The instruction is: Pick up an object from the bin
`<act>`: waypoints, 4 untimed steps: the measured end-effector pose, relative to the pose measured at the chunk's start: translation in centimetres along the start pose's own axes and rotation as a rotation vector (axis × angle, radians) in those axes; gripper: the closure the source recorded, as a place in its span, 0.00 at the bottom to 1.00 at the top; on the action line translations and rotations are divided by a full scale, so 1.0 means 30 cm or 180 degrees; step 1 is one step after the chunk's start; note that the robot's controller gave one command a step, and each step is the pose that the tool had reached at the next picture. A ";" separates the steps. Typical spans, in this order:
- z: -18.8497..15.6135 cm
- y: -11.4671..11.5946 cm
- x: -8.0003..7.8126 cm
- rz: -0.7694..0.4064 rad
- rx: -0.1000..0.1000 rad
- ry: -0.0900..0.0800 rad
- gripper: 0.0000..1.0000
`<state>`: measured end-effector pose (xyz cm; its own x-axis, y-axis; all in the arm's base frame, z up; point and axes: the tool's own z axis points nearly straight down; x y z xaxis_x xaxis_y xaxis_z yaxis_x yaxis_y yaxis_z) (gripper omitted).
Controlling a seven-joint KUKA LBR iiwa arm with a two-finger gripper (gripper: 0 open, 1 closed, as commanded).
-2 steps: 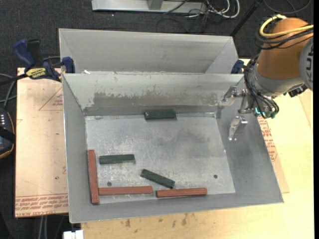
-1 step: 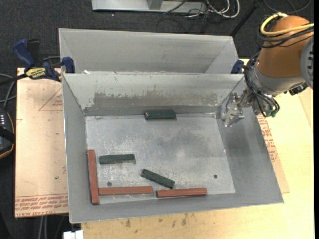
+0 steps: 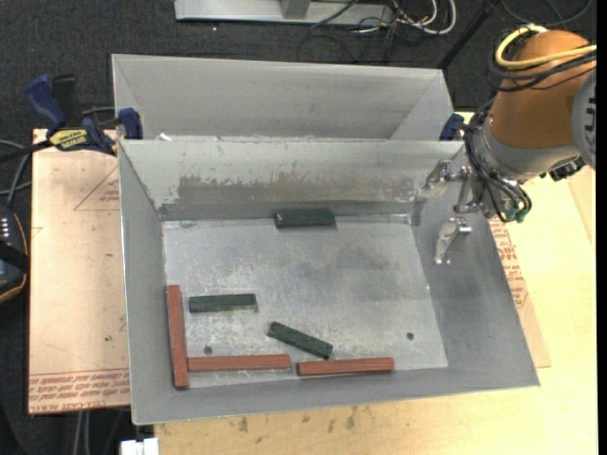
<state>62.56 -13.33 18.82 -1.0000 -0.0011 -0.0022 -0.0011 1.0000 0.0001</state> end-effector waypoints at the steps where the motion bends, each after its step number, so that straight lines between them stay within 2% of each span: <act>1: 0.000 0.000 0.000 0.0000 0.0000 0.0000 1.00; 2: 0.000 0.000 0.000 0.0000 0.0001 0.0000 0.00; 3: 0.000 0.000 0.000 0.0000 0.0001 0.0000 0.00; 4: 0.199 0.003 0.054 -0.0080 0.0004 -0.0015 0.00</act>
Offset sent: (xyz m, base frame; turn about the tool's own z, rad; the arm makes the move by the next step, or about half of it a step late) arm 0.0000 0.0000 0.0000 0.0000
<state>60.96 -13.25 12.85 -0.9996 -0.0261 -0.0068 -0.0261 0.9997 -0.0013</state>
